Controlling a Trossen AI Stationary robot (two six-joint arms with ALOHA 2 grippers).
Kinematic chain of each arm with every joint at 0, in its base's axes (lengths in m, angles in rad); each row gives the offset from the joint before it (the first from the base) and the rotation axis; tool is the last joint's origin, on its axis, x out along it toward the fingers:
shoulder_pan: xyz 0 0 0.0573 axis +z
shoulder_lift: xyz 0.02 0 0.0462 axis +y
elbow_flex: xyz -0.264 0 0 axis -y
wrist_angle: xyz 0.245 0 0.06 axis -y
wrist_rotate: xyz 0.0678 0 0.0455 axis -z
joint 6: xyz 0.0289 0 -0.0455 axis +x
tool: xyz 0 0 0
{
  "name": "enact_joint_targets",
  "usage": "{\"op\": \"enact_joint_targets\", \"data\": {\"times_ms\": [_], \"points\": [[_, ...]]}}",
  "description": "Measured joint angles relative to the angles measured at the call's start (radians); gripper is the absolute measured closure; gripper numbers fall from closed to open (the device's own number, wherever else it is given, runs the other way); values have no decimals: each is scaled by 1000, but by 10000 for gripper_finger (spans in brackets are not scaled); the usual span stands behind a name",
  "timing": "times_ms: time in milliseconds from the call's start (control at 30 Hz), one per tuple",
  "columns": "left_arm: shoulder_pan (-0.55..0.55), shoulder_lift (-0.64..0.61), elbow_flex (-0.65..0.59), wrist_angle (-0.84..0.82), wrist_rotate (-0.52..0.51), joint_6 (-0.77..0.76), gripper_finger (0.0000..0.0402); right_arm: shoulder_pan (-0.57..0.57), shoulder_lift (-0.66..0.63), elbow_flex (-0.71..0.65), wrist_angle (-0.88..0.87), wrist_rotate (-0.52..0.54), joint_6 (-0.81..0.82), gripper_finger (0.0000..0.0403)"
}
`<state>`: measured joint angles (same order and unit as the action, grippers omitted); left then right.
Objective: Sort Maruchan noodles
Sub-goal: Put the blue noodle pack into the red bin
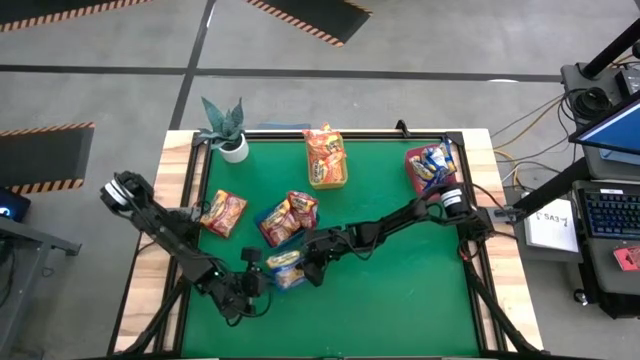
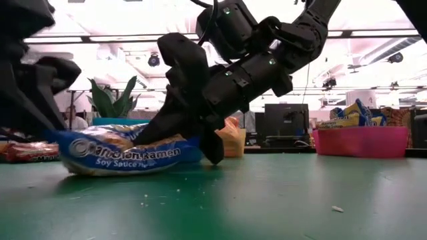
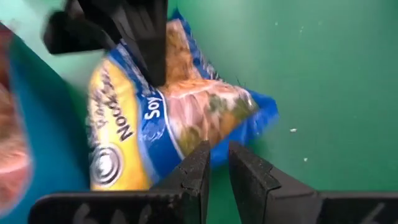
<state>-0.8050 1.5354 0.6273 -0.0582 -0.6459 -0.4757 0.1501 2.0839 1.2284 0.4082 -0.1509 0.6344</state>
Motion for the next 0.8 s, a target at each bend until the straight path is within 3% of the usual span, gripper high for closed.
{"op": "enact_joint_targets", "data": {"times_ms": [167, 267, 500, 800], "points": [[-28, -112, 0, -1, -66, 142, 361, 0, -59, -3, -100, -7, -48, 393], [-28, -195, 0, 50, -125, 318, 361, 5, -101, -3, -173, -9, -87, 394], [-24, -377, 0, 208, -133, 740, 361, 18, -246, -3, -403, -6, -208, 394], [11, -507, -1, 218, -134, 916, 361, 41, -461, -3, -630, 68, -295, 394]]}}
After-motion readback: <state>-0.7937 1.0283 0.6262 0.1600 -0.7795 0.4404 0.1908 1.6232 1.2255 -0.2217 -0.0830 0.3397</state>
